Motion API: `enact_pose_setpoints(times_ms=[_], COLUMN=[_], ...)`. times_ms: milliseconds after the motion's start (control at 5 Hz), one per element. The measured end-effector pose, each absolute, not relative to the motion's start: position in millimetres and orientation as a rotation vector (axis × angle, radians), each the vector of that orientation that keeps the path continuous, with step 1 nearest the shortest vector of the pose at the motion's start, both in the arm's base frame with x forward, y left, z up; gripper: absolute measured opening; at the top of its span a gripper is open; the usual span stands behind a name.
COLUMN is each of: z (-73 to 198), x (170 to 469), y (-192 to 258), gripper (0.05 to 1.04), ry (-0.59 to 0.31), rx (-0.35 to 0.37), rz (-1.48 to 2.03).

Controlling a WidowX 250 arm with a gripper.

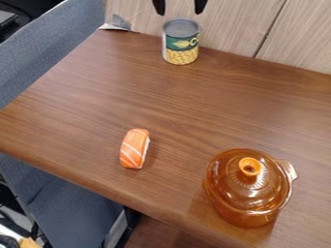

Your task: Mettre la boite vers le centre

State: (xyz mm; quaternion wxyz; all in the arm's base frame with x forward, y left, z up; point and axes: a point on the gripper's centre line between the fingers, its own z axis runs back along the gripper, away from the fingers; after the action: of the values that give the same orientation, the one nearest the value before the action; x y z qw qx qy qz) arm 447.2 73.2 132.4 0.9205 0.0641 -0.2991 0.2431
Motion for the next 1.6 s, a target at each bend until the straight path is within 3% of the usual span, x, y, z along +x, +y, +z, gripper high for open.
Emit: enact_pose_setpoints(times_ms=[600, 1000, 1600], z=[117.3, 109.3, 72.7], x=[488.3, 501.4, 501.8], y=[105.3, 110.7, 116.0], gripper=[1.0, 1.0, 1.0], ry=[-0.611, -0.579, -0.47], rx=[0.122, 0.126, 0.173], rz=[0.621, 0.645, 0.675])
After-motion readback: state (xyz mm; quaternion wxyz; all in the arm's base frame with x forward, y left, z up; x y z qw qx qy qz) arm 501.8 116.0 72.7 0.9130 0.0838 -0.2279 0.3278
